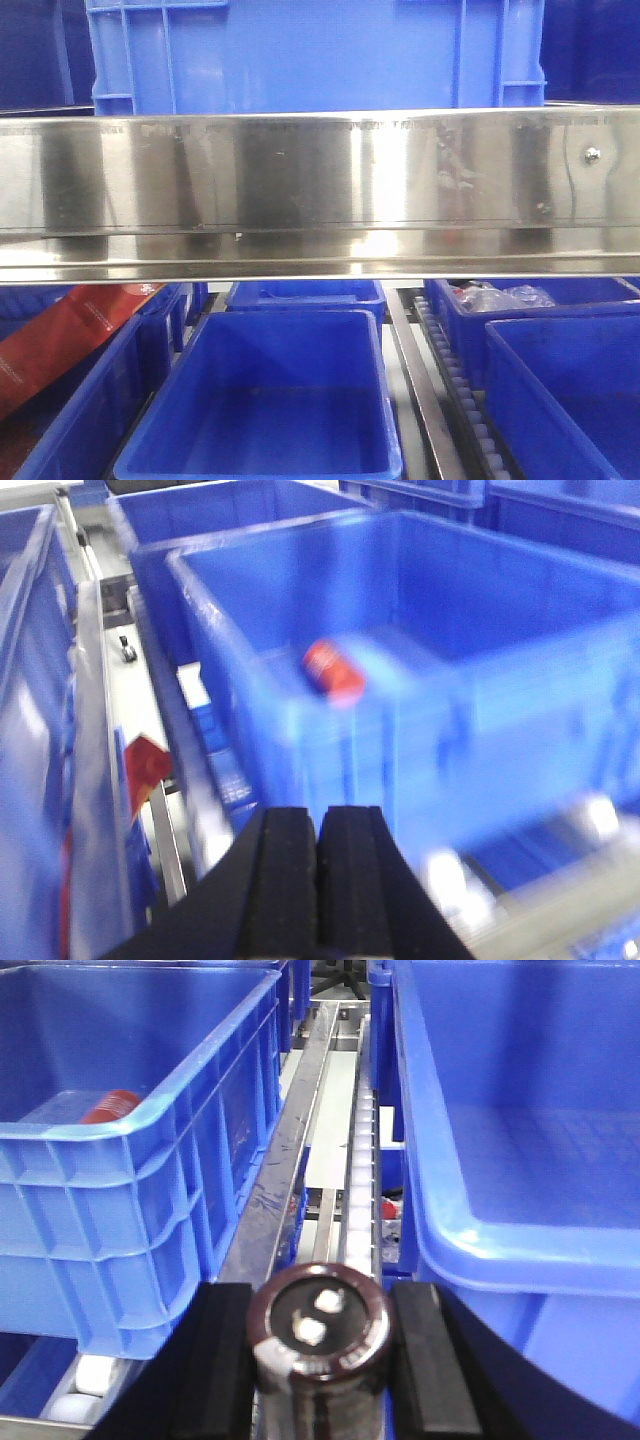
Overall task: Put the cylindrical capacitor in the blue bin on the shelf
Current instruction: 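Open the right gripper to drop the black capacitor into the bin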
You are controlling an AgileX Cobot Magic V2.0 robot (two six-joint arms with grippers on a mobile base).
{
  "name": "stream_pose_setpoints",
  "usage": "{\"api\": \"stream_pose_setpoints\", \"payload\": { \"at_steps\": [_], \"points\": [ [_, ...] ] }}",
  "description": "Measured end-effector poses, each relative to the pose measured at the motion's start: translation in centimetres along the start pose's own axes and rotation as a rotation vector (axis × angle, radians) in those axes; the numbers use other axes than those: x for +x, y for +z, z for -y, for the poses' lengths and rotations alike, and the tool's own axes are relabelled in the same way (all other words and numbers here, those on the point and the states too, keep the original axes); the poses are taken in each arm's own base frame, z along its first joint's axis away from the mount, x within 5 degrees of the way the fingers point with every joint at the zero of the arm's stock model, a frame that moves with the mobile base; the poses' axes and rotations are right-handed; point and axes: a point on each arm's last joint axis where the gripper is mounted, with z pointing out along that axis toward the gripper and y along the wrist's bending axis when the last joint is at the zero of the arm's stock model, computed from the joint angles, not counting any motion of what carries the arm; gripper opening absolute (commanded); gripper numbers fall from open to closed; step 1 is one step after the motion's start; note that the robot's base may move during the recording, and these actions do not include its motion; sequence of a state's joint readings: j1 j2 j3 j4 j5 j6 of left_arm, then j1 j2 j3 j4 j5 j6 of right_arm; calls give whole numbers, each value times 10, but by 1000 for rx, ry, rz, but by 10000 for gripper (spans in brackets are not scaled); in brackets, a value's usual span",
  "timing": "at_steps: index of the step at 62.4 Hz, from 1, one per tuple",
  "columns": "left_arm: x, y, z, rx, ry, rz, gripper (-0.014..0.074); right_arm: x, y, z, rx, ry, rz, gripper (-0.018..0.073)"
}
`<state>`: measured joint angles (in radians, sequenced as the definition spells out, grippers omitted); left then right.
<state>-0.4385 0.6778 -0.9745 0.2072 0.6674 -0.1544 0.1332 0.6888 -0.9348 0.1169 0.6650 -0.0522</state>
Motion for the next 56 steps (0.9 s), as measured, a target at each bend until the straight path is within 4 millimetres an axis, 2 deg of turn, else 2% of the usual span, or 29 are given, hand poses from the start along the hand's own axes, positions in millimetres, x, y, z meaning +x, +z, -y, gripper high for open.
{"api": "stream_pose_setpoints", "payload": {
  "at_steps": [6,12,21,28,34,43,50,56],
  "points": [
    [19,-19,-2,-1,-6,28,-111,-4,0,-4,-28,-10,12,-162],
    [33,-30,-4,-1,-8,51,-111,-18,5,-9,-65,-22,26,-162],
    [48,-38,-4,-1,-9,62,-111,-56,17,-21,-122,-82,68,-162],
    [51,-39,-5,-1,-10,64,-111,-90,34,-36,-182,-140,88,-162],
    [51,-39,-5,-1,-10,65,-111,-114,57,-54,-239,-180,76,-162],
    [51,-39,-5,-1,-10,65,-111,-135,97,-82,-307,-226,21,-162],
    [51,-39,-5,-1,-10,65,-111,-139,132,-100,-333,-244,-32,-162],
    [51,-39,-5,-1,-10,65,-111,-134,168,-111,-339,-254,-90,-162]
  ]
}}
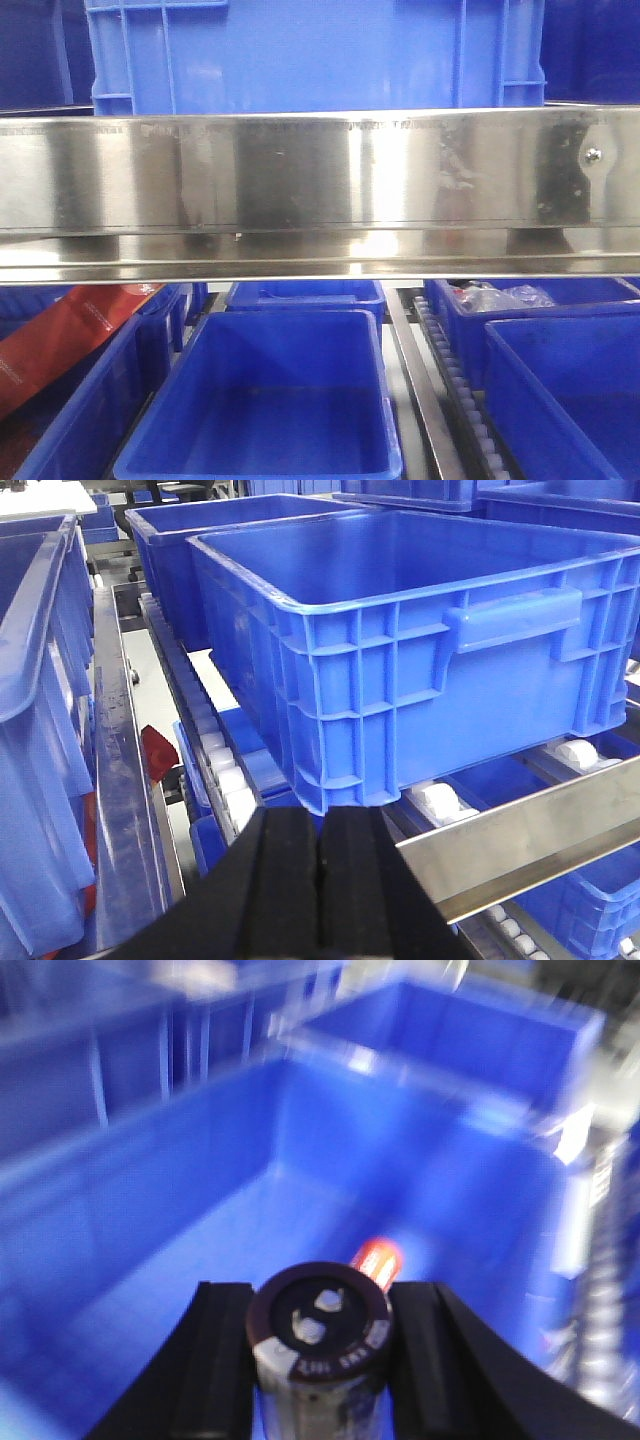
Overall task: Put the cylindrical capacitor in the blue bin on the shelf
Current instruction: 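Open the right gripper to drop the black capacitor into the bin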
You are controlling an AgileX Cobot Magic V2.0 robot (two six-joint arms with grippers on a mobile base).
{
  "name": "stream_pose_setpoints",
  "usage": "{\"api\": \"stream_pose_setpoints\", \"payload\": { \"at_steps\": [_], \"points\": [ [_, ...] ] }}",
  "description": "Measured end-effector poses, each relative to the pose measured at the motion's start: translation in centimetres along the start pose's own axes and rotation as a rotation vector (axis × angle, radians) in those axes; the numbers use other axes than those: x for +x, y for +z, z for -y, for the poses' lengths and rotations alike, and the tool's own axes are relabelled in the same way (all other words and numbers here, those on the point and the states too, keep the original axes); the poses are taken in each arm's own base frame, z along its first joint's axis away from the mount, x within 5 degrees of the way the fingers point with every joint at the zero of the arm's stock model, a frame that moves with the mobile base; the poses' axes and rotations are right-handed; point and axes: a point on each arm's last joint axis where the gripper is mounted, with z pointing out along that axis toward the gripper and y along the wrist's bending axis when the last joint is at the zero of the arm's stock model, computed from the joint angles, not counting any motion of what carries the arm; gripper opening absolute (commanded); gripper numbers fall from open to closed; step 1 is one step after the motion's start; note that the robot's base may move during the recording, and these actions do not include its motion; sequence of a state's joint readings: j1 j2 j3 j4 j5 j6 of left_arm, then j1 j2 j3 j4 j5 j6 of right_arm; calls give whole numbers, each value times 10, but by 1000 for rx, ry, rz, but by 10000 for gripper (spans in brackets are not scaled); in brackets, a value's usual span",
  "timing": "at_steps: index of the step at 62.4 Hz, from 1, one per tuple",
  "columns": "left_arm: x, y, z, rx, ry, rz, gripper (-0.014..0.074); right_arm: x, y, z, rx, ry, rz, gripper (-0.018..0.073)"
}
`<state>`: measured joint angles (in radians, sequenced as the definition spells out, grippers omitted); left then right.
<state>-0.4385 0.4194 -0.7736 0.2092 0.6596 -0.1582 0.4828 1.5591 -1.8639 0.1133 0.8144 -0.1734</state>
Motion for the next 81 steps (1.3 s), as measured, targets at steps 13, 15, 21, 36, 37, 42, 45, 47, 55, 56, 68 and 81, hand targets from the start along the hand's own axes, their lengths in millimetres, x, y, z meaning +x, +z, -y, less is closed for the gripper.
{"api": "stream_pose_setpoints", "payload": {
  "at_steps": [13,15,21,36,37,42,45,47,55,56,68,81],
  "points": [
    [3,0,0,-4,0,-28,-111,27,73,3,-16,10,-156,-162],
    [3,0,0,-5,0,-34,-111,32,82,4,-18,11,-179,-162],
    [4,0,-1,-6,0,-40,-111,44,101,4,-23,14,-229,-162],
    [5,0,-1,-7,0,-47,-111,56,119,4,-28,18,-271,-87],
    [5,0,-1,-7,0,-47,-111,55,119,4,-27,18,-269,-47],
    [5,0,-1,-7,0,-47,-111,56,119,4,-28,18,-271,164],
    [5,0,-1,-7,0,-47,-111,56,119,4,-28,18,-275,301],
    [5,0,-1,-7,0,-47,-111,56,119,4,-28,18,-275,410],
    [5,0,-1,-7,0,-47,-111,56,118,4,-33,22,-277,567],
    [5,0,-1,-7,0,-47,-111,56,118,4,-33,22,-277,562],
    [5,0,-1,-7,0,-47,-111,47,103,2,-43,31,-256,364],
    [5,0,-1,-7,0,-47,-111,22,52,0,-45,26,-175,-50]
  ]
}}
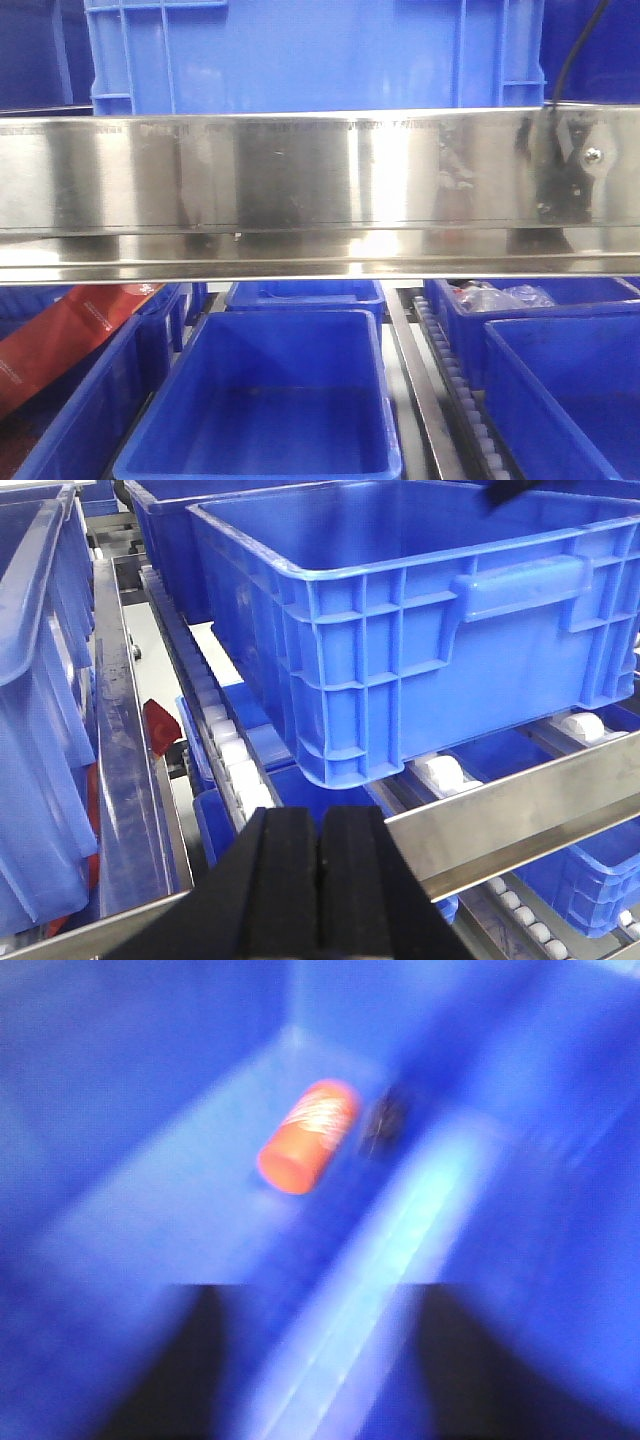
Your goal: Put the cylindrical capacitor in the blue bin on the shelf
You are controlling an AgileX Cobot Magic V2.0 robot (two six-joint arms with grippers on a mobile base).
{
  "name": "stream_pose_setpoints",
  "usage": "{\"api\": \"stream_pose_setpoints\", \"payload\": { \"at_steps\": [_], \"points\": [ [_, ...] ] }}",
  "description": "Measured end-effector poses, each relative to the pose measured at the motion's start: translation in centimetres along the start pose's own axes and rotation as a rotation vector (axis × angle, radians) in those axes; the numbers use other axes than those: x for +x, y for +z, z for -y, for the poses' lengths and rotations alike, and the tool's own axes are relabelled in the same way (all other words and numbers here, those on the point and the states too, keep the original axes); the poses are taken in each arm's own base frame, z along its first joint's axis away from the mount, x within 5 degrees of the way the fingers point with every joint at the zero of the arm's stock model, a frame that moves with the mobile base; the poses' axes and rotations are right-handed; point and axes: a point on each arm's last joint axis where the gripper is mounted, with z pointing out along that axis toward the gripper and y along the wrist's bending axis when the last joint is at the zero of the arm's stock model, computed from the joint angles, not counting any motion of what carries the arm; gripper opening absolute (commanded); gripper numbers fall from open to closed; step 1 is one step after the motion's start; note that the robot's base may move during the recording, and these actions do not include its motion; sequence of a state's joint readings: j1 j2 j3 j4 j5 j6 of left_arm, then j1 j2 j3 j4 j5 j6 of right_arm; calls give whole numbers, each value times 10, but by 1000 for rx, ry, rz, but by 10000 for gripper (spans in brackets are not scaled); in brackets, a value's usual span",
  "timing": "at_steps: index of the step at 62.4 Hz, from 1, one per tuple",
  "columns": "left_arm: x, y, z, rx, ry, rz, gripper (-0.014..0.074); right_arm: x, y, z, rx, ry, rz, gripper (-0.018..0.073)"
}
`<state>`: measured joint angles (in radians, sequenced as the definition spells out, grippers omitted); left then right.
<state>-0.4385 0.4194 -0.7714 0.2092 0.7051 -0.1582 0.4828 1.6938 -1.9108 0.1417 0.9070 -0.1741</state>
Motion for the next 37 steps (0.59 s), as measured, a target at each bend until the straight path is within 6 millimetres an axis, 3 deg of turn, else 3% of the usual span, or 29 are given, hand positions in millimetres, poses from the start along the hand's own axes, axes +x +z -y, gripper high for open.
{"api": "stream_pose_setpoints", "payload": {
  "at_steps": [5,18,28,37],
  "points": [
    [0,0,0,0,0,0,-111,-4,-27,-3,2,-4,42,-167],
    [0,0,0,0,0,0,-111,10,-92,-11,15,-7,158,-157],
    [0,0,0,0,0,0,-111,46,-123,-17,31,1,223,-159],
    [0,0,0,0,0,0,-111,92,-137,-20,51,10,284,-162]
  ]
}}
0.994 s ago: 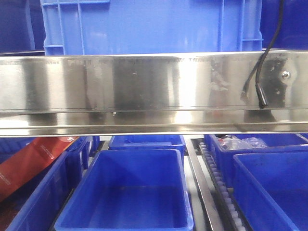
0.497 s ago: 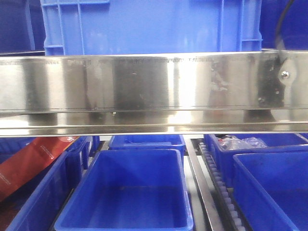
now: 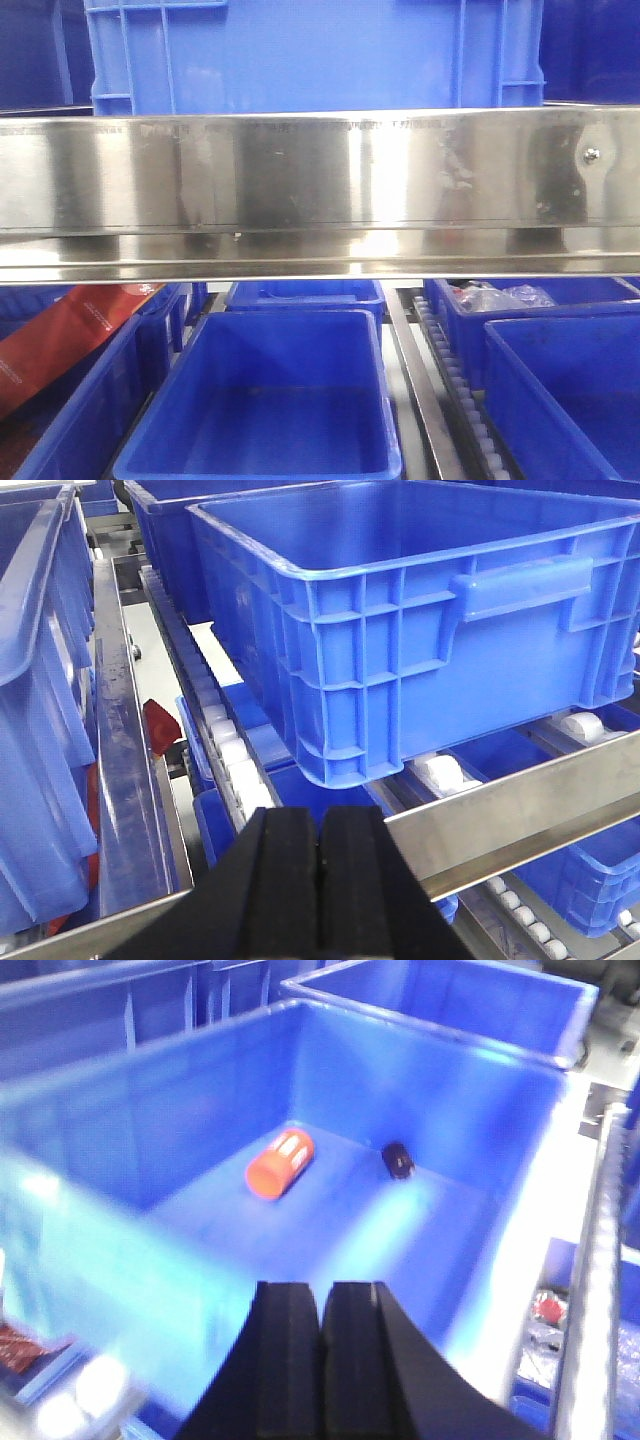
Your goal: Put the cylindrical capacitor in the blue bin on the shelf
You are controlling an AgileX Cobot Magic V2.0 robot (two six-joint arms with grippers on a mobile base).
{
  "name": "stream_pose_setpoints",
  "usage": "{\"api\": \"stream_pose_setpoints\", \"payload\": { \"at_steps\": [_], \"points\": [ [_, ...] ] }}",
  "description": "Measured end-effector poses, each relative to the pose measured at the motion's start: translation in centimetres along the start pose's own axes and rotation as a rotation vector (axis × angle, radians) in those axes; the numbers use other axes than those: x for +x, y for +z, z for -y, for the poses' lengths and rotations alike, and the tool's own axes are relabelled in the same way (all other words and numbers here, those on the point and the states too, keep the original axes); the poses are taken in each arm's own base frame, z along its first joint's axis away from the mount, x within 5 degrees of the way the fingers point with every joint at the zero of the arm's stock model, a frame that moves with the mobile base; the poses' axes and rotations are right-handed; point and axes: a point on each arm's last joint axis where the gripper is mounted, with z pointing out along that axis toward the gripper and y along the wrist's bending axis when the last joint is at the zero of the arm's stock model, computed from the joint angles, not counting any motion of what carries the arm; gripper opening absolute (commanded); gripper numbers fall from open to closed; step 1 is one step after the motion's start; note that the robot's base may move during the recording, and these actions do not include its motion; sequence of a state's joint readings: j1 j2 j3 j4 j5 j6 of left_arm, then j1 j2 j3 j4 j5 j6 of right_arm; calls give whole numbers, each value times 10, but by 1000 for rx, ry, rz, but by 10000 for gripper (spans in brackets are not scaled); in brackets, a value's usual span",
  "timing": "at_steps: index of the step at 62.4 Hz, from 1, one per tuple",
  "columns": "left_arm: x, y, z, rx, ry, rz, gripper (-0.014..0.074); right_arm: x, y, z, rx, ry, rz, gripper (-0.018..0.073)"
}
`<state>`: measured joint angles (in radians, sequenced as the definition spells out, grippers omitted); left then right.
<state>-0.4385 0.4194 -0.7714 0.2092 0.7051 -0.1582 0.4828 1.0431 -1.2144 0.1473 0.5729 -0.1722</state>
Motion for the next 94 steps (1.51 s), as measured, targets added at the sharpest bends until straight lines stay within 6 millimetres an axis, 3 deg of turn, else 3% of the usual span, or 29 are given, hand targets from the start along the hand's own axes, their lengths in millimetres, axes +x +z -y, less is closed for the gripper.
{"api": "stream_pose_setpoints", "payload": {
  "at_steps": [20,35,94],
  "points": [
    [0,0,0,0,0,0,-111,103,-46,-6,35,9,91,-162],
    [0,0,0,0,0,0,-111,146,-68,-9,43,9,136,-162],
    [1,1,0,-7,-19,2,-111,149,-76,-9,54,7,212,-162]
  ]
}}
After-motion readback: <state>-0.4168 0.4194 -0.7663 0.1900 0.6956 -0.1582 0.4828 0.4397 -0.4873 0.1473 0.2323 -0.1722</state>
